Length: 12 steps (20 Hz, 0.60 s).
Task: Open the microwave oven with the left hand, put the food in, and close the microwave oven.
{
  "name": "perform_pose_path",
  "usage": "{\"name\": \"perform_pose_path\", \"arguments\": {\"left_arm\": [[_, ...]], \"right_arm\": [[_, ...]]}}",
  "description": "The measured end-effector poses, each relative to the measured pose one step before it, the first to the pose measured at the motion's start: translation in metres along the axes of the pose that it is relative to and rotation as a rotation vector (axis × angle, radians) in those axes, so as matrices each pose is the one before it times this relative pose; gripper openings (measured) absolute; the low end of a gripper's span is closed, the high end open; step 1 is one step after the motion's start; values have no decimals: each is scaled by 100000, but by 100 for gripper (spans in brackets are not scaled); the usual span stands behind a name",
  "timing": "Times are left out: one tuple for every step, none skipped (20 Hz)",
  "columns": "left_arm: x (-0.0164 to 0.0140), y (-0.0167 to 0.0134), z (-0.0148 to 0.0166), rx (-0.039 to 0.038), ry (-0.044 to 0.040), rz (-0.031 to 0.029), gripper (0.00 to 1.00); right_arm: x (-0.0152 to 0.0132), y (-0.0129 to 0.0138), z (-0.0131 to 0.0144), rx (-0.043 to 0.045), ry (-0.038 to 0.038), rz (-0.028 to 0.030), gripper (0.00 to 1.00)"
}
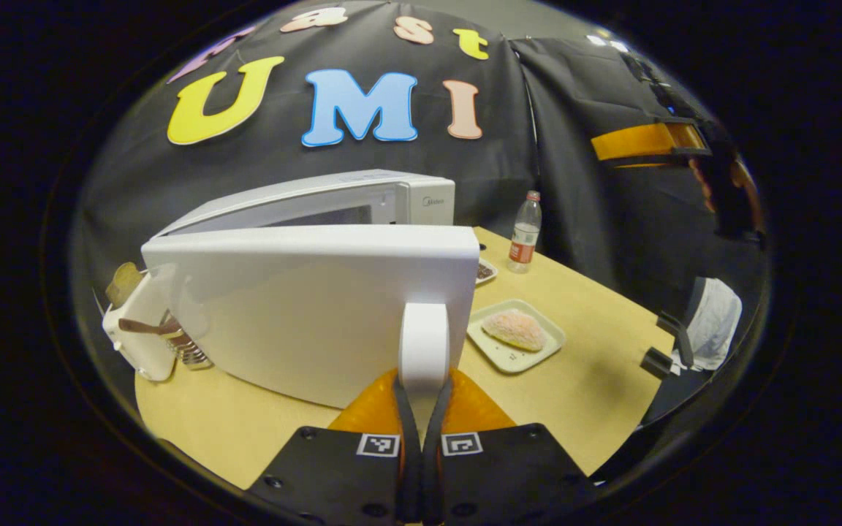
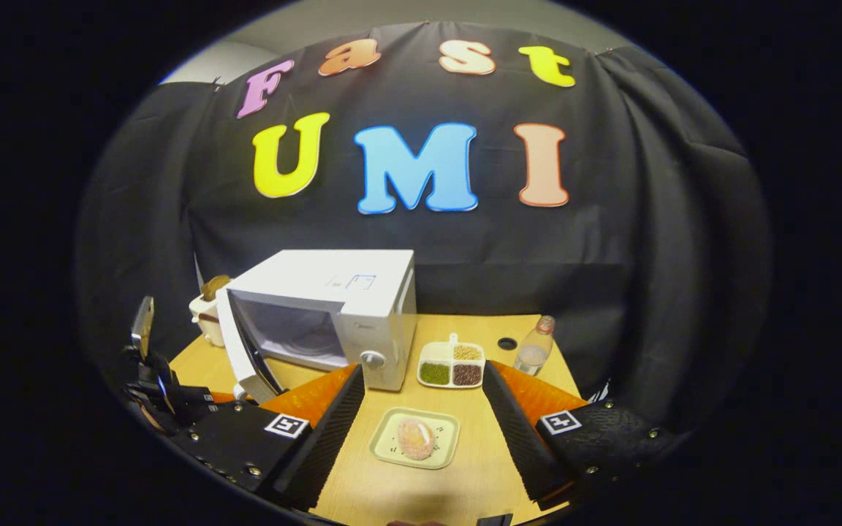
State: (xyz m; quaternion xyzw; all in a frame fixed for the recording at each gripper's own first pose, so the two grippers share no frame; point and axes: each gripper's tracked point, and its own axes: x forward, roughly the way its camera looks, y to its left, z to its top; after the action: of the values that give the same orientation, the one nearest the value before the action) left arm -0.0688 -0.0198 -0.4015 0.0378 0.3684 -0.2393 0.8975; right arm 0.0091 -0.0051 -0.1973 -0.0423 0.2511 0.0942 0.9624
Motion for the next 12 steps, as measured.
{"name": "perform_pose_path", "arguments": {"left_arm": [[-1243, 319, -709, 231, 862, -893, 7], [-1043, 370, -602, 95, 802, -372, 7], [-1068, 405, -683, 136, 585, 221, 7], [-1015, 458, -621, -536, 601, 723, 7], [-1137, 490, -595, -1019, 537, 895, 7], [-1028, 561, -524, -1131, 395, 927, 7], [-951, 525, -658, -874, 394, 974, 7], [-1008, 692, -438, -749, 205, 593, 7], [-980, 645, -638, -956, 440, 80, 7], [-805, 730, -613, -1118, 895, -292, 7], [-864, 766, -657, -691, 861, -286, 7], [-929, 875, -463, 15, 1221, -69, 7]], "right_arm": [[720, 547, -1242, -736, 3063, 1323, 99], [1008, 55, -1597, -407, 4919, -427, 100], [810, -324, -1737, -1166, 6476, -2264, 99], [712, 27, -1295, -1041, 5360, -338, 98], [1208, 474, -1550, -981, 5071, -24, 98], [824, 283, -1560, -892, 4434, 450, 98], [877, 108, -1091, -733, 3895, 709, 98], [986, -141, -1132, -478, 3394, 376, 98], [1038, -311, -752, -382, 2725, -611, 98], [936, -407, -598, -447, 1892, -1595, 98], [1144, -369, -120, 140, 840, -1301, 98], [1070, -201, -450, 875, 2115, -816, 97]]}}
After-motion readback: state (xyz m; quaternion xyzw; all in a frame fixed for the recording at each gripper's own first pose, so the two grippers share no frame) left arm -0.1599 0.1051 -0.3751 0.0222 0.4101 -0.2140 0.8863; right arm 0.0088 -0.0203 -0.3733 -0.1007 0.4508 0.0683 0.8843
